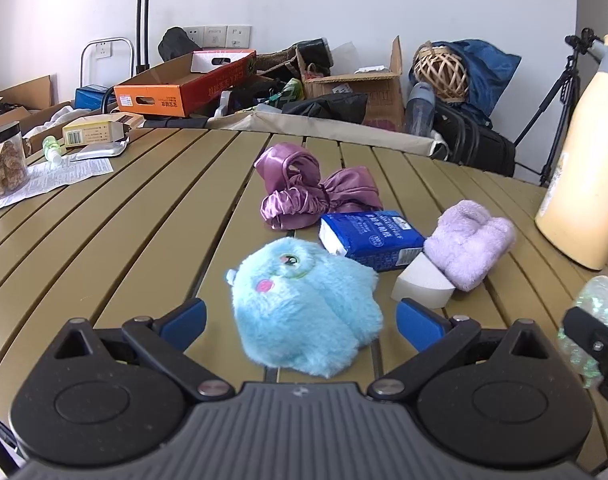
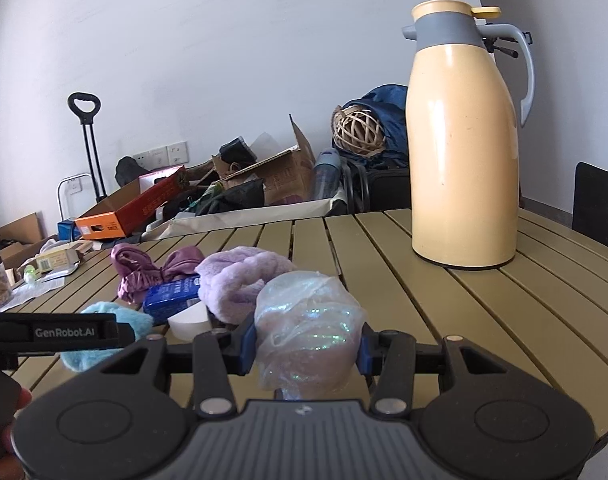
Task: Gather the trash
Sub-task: 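Grasp the blue fluffy plush with the left tool while the right tool grasps the clear plastic bag, then lift the blue plush and plastic bag and carry both tools toward the bin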
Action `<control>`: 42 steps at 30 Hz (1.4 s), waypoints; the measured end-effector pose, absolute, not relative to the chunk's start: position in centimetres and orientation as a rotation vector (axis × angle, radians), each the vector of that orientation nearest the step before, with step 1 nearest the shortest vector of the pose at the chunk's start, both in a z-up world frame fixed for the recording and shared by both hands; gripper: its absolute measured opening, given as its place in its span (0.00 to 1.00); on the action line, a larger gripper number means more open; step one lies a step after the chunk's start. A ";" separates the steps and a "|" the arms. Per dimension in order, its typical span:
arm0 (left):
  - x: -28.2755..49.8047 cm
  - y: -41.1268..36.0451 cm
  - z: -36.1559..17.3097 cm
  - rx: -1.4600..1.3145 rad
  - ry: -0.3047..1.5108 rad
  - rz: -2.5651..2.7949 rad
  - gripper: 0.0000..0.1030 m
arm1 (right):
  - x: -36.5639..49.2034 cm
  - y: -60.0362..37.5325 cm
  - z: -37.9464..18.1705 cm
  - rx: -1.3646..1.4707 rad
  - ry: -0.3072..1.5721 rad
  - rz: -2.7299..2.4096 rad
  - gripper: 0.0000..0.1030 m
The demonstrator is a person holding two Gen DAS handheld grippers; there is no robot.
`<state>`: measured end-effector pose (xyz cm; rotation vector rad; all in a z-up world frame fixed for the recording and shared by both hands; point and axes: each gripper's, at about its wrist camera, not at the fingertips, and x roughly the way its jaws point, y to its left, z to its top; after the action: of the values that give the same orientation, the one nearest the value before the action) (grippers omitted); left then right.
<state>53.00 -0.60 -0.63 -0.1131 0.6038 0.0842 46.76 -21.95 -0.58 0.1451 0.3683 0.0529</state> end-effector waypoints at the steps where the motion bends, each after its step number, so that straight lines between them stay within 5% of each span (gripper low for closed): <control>1: 53.2 -0.7 -0.8 -0.109 0.612 0.092 1.00 | 46.7 -22.0 -0.6 0.144 0.368 0.051 0.44; 18: 54.6 -0.8 -1.8 -0.086 0.644 0.121 0.99 | 46.8 -22.7 -0.9 0.146 0.369 0.023 0.44; 27: 54.5 -1.0 -1.8 -0.068 0.633 0.128 0.88 | 46.7 -22.5 -0.9 0.145 0.368 0.025 0.44; 31: 54.2 -1.1 -1.7 -0.053 0.620 0.133 0.73 | 46.7 -22.5 -0.9 0.144 0.367 0.027 0.44; 42: 53.9 -0.7 -1.5 -0.052 0.605 0.149 0.69 | 46.6 -22.2 -1.0 0.140 0.368 0.033 0.44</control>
<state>53.94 -0.67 -1.55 -0.0516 0.6052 0.1493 46.64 -22.22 -0.98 0.1401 0.3679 0.0331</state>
